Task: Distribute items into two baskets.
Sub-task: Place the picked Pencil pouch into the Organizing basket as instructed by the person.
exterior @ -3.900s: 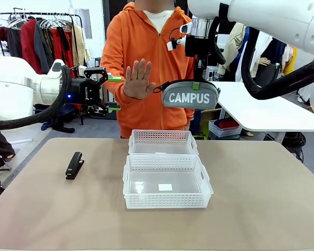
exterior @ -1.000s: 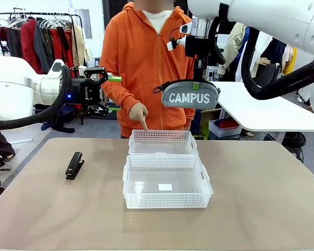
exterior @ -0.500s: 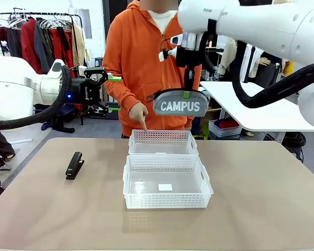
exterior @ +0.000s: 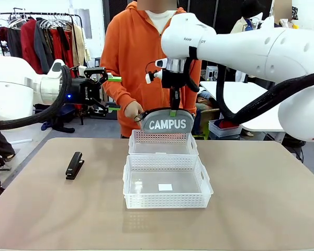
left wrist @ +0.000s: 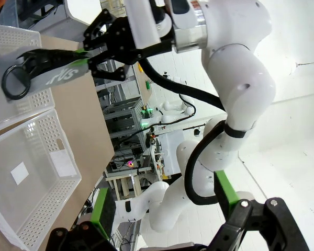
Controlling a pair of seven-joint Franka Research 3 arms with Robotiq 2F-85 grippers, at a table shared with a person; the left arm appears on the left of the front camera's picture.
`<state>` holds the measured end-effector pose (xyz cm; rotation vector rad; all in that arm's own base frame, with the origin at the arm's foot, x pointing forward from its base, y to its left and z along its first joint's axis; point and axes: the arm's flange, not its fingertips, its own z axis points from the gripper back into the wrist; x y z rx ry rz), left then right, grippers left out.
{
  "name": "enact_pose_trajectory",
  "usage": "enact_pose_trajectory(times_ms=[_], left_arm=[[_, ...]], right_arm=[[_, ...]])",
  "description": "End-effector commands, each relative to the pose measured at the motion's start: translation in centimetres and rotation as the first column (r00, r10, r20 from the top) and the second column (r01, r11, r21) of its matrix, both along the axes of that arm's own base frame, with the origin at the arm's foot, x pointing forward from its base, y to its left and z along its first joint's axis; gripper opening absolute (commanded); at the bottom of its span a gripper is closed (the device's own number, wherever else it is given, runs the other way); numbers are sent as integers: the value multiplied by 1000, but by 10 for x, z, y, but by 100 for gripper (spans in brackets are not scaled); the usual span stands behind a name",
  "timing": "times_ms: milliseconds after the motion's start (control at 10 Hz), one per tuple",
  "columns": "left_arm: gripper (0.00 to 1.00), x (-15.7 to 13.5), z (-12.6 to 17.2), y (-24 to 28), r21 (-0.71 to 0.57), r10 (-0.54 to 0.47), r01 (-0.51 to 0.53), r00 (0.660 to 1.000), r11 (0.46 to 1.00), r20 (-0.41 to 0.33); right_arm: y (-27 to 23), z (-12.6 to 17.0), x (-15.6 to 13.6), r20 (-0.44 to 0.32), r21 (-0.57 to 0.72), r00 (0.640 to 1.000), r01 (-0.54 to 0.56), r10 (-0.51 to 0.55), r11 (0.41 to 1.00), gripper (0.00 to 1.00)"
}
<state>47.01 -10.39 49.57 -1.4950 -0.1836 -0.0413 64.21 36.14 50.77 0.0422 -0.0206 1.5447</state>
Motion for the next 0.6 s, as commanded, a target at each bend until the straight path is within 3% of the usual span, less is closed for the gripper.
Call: enact_pose_trajectory(times_ms=[0,500], left_arm=[[100,-1,2,1,-4,0,0,1000,1000,3],[100,-1,2,1,-4,0,0,1000,1000,3]], right_arm=[[3,-8,2,-11,24,999,-48,49,999,0],[-1,-71,3,12,-1,999,-36,36,999,0]])
